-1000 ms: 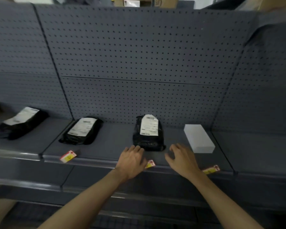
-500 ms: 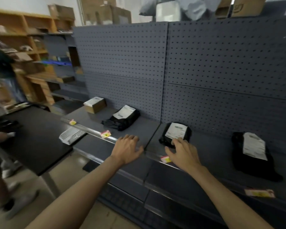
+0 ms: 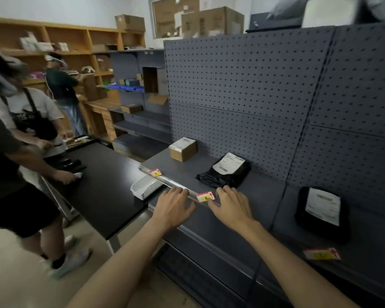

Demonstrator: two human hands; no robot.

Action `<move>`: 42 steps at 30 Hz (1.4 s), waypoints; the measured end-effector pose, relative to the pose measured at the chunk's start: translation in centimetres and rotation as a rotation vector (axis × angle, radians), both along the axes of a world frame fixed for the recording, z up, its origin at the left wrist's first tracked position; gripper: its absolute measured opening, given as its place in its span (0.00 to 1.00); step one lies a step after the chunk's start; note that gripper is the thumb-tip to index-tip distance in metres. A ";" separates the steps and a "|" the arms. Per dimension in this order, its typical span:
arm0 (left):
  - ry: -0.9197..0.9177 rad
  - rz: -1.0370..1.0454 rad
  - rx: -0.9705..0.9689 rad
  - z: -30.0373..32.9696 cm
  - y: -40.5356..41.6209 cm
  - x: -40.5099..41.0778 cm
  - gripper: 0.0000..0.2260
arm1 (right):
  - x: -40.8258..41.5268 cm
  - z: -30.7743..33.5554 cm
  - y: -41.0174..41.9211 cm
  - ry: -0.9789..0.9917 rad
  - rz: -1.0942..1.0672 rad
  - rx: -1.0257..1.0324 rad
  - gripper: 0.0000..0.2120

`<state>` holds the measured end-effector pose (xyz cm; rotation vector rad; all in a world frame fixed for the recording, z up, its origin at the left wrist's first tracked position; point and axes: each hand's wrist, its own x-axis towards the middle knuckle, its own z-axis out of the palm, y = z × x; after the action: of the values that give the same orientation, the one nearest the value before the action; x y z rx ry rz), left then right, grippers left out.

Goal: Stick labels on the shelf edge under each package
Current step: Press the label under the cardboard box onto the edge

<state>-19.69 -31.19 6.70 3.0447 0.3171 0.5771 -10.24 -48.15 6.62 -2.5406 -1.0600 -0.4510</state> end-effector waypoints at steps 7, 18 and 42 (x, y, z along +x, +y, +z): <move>-0.007 0.144 -0.025 -0.6 9.9 1.3 0.13 | 3.2 -1.7 8.9 0.025 0.082 -0.011 0.15; 0.075 0.294 -0.067 -2.1 21.6 4.4 0.15 | 7.2 -4.2 20.7 0.107 0.203 -0.015 0.12; 0.242 -0.515 0.134 -8.0 38.2 18.2 0.08 | 10.5 -8.2 37.6 0.114 -0.105 -0.182 0.08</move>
<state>-1.45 7.02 -1.26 3.1278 -0.5121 0.2035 0.21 -10.51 -1.58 -2.7544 -0.9691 -0.2420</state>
